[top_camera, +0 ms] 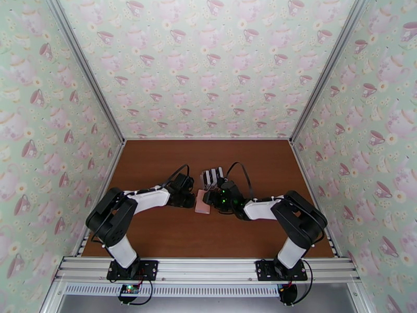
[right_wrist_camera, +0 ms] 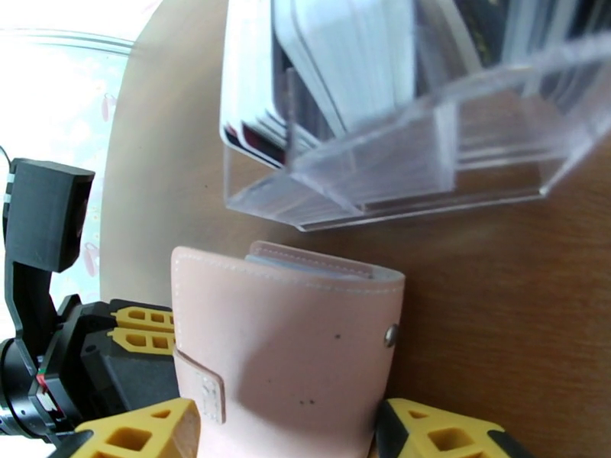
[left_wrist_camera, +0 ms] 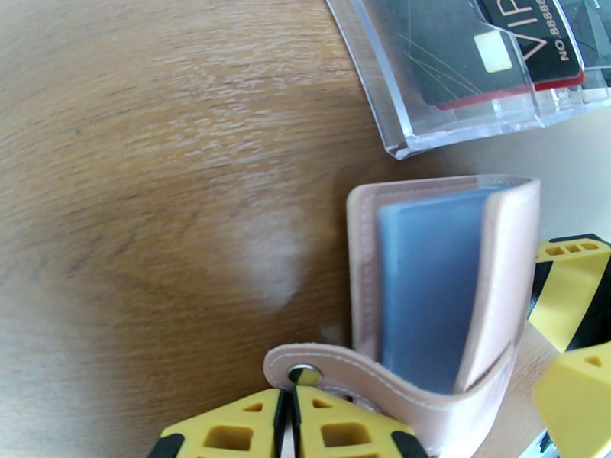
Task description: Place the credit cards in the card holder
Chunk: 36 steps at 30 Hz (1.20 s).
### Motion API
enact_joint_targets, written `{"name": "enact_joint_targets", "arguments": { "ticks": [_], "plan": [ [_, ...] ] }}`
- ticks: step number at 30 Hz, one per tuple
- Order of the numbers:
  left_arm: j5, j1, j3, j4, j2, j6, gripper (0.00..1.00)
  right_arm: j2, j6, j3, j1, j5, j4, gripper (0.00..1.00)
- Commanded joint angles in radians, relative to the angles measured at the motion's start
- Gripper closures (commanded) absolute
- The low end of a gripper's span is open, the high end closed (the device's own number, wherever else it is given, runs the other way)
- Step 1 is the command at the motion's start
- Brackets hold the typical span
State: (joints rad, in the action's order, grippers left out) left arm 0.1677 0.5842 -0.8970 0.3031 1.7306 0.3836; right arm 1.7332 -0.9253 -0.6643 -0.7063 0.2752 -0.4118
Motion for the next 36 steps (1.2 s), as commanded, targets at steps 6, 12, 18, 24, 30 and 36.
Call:
{"name": "enact_joint_targets", "arguments": {
  "ticks": [6,12,18,24,30,36],
  "plan": [
    [-0.036,0.010,0.029,0.026,0.087,-0.014,0.86,0.034,-0.032,0.057,-0.020,0.042,0.008,0.51],
    [-0.034,0.010,0.029,0.026,0.085,-0.014,0.86,0.019,-0.031,0.055,-0.018,0.043,0.015,0.59],
    [-0.031,0.010,0.026,0.027,0.093,-0.015,0.86,-0.012,-0.034,0.057,-0.019,0.046,0.015,0.66],
    [-0.035,0.010,0.022,0.033,0.108,-0.017,0.88,-0.053,-0.035,0.060,-0.019,0.057,-0.002,0.58],
    [-0.019,0.012,0.020,0.031,0.114,-0.015,0.96,-0.026,-0.046,0.058,-0.019,0.064,-0.019,0.47],
    [-0.005,0.019,0.033,0.021,0.113,-0.008,0.96,0.019,-0.073,0.049,-0.020,0.039,0.024,0.47]
  ]
}}
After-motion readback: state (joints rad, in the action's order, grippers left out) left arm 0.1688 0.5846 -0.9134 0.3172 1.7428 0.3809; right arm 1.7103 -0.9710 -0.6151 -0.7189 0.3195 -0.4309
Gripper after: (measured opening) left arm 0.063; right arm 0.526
